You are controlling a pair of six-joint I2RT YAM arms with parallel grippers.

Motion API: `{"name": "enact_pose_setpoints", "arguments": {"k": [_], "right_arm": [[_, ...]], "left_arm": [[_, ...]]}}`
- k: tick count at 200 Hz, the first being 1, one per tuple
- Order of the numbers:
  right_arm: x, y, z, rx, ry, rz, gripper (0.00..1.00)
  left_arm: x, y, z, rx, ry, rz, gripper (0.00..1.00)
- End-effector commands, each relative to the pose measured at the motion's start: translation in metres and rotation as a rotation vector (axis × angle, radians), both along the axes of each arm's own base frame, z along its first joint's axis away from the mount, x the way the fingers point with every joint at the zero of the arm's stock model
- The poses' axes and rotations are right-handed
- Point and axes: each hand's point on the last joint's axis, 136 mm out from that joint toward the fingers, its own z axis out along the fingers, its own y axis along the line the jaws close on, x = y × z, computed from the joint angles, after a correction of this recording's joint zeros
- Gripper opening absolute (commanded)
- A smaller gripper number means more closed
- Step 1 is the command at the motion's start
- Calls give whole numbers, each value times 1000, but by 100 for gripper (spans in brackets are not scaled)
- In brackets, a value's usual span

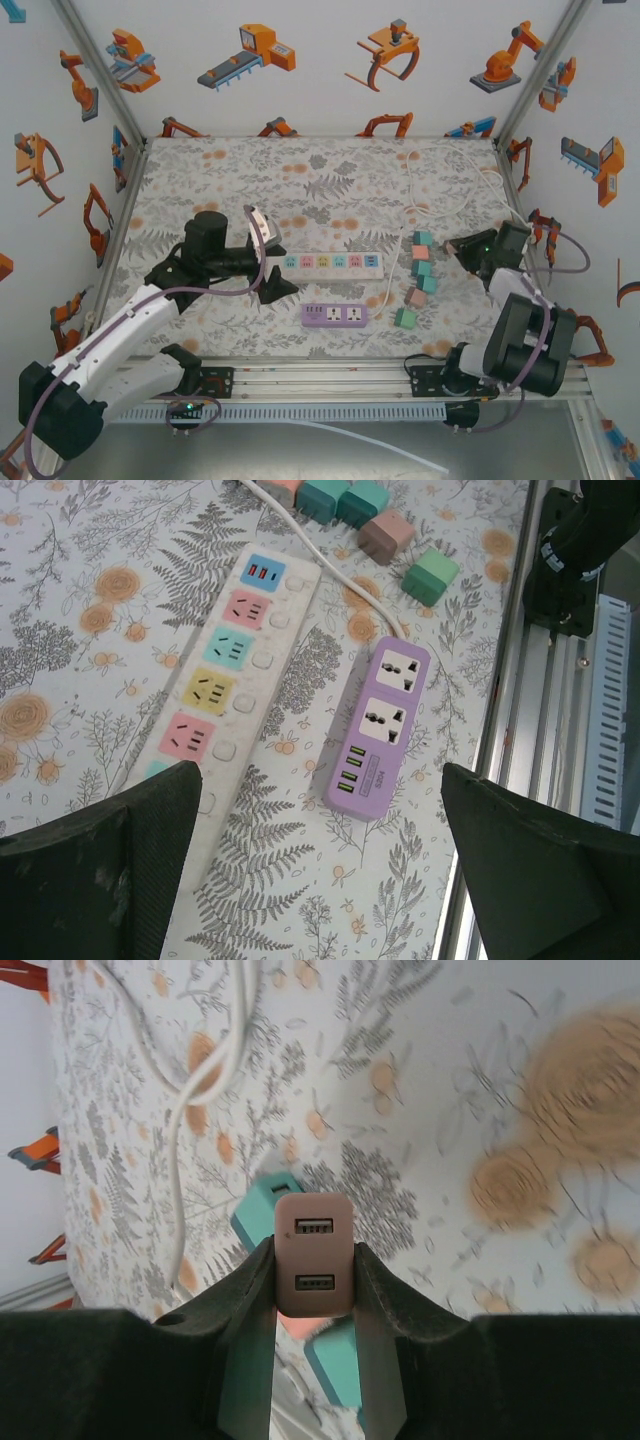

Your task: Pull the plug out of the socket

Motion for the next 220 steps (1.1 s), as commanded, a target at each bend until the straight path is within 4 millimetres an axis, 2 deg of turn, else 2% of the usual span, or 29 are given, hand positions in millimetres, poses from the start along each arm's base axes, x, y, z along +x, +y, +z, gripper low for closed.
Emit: {"name": "enact_pose_setpoints", "arguments": {"k": [1,24,55,72,96,132,148,168,203,220], "right_arm": [[41,-6,32,-28,-176,51,17],[55,-5,19,7,-183,74,19],[58,-3,0,39,-156,78,22],[55,0,-11,56,-132,80,28],[46,0,-23,56,-90,66,41],[31,-6,-34,18,-5,36,52],[25,-10,-34,-7,29,19,56],[15,-15,-31,-48,69,1,70],[-3,-23,-12,-134,88,-29,72],[-13,-27,8,-200,74,-41,72]], "left_arm": [[-3,2,7,2,-42,-3,97],[0,5,5,12,-45,25,97],[4,6,4,21,-41,52,97],[8,8,2,30,-41,74,97],[15,11,2,40,-48,117,97],[31,22,-1,67,-61,236,97],[40,29,-2,76,-76,310,97],[54,44,-4,98,-98,427,97],[73,80,-7,139,-122,658,97],[78,97,-10,155,-139,738,97]]}}
